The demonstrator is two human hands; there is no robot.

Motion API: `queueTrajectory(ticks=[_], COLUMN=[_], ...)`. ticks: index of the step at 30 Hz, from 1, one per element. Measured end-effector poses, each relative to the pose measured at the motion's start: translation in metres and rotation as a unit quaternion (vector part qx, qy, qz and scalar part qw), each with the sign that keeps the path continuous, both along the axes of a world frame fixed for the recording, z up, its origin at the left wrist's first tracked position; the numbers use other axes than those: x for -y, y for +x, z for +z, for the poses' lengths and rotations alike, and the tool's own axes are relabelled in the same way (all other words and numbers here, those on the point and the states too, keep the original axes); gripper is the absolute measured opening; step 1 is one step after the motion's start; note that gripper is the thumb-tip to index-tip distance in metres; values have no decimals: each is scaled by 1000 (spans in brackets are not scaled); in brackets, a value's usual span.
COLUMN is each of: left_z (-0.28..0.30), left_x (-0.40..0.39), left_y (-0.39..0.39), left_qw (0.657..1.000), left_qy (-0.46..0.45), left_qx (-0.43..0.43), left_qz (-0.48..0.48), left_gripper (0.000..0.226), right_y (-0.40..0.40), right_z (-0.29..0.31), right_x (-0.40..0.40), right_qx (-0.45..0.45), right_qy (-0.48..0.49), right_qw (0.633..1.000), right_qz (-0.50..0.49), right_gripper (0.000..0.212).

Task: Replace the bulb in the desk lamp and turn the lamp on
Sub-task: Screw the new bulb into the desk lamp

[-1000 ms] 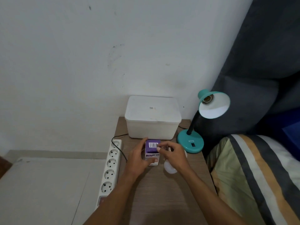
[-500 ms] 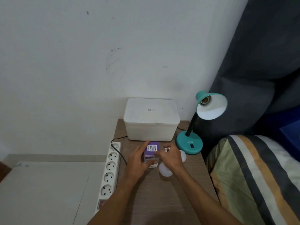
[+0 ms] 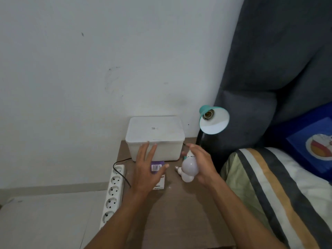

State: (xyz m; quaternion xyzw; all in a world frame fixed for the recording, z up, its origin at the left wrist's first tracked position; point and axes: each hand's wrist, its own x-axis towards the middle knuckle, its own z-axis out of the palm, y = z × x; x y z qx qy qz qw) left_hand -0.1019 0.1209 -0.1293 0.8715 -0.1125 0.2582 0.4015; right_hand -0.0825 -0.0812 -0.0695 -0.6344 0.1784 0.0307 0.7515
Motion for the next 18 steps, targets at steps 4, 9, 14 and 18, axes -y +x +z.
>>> queueTrajectory(ticks=[4, 9, 14, 18], left_z=[43, 84, 105, 107], left_x=[42, 92, 119, 129], left_y=[28, 66, 107, 127], left_qw=[995, 984, 972, 962], left_qy=[47, 85, 110, 126], left_qx=[72, 52, -11, -19], left_qz=[-54, -150, -207, -244], left_gripper=[80, 89, 114, 126], right_y=[7, 25, 44, 54], right_z=[34, 64, 75, 76], right_x=[29, 70, 87, 96], right_qx=[-18, 10, 50, 65], right_qy=[59, 39, 24, -133], right_qw=[997, 997, 995, 987], right_qz=[-45, -67, -85, -60], right_gripper=[25, 31, 13, 56])
